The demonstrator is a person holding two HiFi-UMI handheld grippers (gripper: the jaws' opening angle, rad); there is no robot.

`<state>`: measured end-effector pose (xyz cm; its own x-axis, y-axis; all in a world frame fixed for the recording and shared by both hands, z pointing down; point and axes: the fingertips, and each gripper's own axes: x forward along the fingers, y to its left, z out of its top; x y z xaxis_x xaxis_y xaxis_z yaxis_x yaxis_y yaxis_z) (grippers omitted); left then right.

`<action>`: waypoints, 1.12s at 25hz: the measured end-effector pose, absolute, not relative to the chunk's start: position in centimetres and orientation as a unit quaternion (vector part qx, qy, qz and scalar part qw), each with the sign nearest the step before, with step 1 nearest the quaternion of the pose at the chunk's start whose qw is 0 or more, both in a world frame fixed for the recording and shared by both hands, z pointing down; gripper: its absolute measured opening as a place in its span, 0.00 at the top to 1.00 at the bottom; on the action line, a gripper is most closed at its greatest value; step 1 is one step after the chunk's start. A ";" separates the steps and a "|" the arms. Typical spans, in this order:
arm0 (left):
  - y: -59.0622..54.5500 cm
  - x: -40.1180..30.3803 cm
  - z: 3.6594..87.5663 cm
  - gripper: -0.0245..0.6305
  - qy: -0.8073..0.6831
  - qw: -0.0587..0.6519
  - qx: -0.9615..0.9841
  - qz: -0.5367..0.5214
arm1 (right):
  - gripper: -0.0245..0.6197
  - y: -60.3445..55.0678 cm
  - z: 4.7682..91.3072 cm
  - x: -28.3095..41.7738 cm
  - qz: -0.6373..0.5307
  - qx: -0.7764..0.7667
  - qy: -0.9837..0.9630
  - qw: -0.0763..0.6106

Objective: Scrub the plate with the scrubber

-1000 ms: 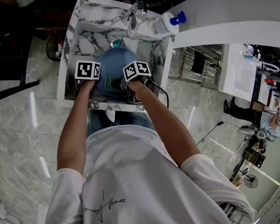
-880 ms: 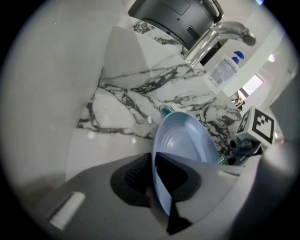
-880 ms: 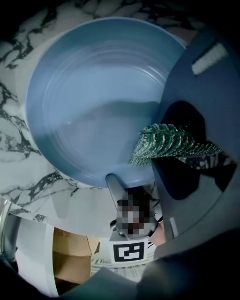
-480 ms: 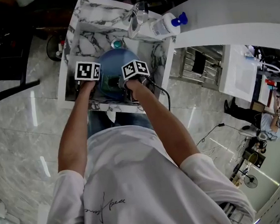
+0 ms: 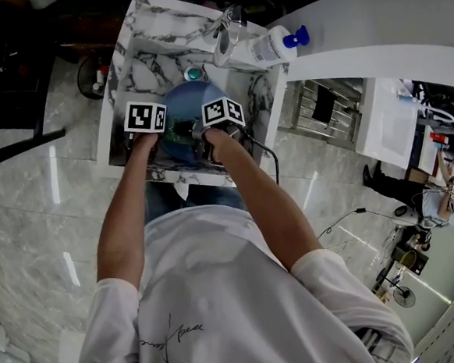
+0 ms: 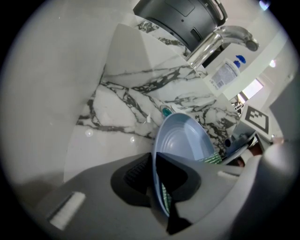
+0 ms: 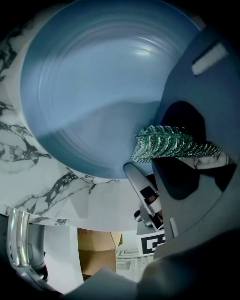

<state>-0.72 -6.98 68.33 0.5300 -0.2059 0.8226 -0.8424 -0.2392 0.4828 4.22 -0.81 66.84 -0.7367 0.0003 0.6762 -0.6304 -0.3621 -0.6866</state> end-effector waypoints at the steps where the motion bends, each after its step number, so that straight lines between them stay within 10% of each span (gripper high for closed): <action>1: -6.9 -0.8 68.6 0.84 -0.366 0.498 0.717 0.323 | 0.88 -1.0 66.8 4.2 0.769 0.301 -0.527 0.200; 28: -6.9 -0.7 68.4 0.84 -0.359 0.504 0.720 0.316 | 0.88 -5.1 64.1 6.3 0.730 0.315 -0.583 0.169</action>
